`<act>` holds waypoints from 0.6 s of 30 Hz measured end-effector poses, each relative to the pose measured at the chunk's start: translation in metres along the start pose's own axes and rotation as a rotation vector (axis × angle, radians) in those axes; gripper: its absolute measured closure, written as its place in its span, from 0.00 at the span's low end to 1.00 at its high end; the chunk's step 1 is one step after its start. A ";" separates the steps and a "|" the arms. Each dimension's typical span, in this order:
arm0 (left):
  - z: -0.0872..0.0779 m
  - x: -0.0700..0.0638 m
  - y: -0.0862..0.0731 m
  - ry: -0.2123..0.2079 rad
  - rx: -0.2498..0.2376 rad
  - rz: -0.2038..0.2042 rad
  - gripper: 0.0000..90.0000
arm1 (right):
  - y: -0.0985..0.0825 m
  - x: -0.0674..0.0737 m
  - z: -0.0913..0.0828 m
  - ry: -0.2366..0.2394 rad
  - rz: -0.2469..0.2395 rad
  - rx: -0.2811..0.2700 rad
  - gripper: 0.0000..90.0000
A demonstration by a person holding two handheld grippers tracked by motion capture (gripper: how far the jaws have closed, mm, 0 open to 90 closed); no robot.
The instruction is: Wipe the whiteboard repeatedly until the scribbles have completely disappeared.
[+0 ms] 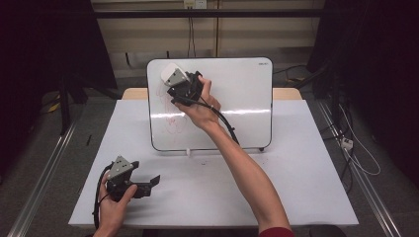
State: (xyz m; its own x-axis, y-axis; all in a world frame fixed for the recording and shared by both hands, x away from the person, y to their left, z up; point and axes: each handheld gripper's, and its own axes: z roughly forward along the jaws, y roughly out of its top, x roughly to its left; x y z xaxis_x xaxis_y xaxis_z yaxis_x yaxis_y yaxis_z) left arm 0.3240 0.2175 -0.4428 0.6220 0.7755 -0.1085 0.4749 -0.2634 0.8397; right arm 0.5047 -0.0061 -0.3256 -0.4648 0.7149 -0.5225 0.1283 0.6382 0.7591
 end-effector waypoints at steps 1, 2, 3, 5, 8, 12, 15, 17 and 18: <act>0.000 0.000 0.000 0.002 0.000 0.000 0.06 | -0.001 0.003 0.000 0.002 -0.006 0.001 0.35; 0.000 0.001 0.000 0.000 0.004 0.001 0.06 | -0.002 0.006 -0.001 0.002 -0.014 -0.002 0.35; 0.000 0.001 0.000 -0.001 0.001 0.001 0.06 | -0.003 0.009 -0.001 0.008 -0.018 -0.004 0.35; 0.000 0.001 0.000 -0.001 0.000 0.001 0.06 | -0.006 0.018 -0.001 0.018 -0.040 -0.005 0.35; 0.000 0.001 0.000 0.000 0.004 0.000 0.06 | -0.011 0.032 -0.003 0.042 -0.091 -0.002 0.35; 0.000 0.000 0.000 0.003 0.005 0.003 0.06 | -0.017 0.050 -0.006 0.074 -0.117 0.003 0.35; 0.000 0.000 0.000 0.003 0.001 0.004 0.06 | -0.019 0.063 -0.008 0.080 -0.156 0.002 0.35; 0.000 0.000 0.000 0.003 0.000 0.003 0.06 | -0.019 0.060 -0.008 0.098 -0.147 0.008 0.35; 0.000 0.001 0.000 0.003 0.000 0.002 0.06 | -0.018 0.058 -0.007 0.106 -0.137 0.010 0.35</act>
State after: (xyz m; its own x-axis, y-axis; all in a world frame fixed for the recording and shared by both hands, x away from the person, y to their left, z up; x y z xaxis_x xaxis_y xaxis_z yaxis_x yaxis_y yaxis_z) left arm 0.3244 0.2179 -0.4427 0.6211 0.7766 -0.1053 0.4738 -0.2651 0.8398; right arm 0.4691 0.0214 -0.3669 -0.5685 0.5872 -0.5762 0.0658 0.7306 0.6796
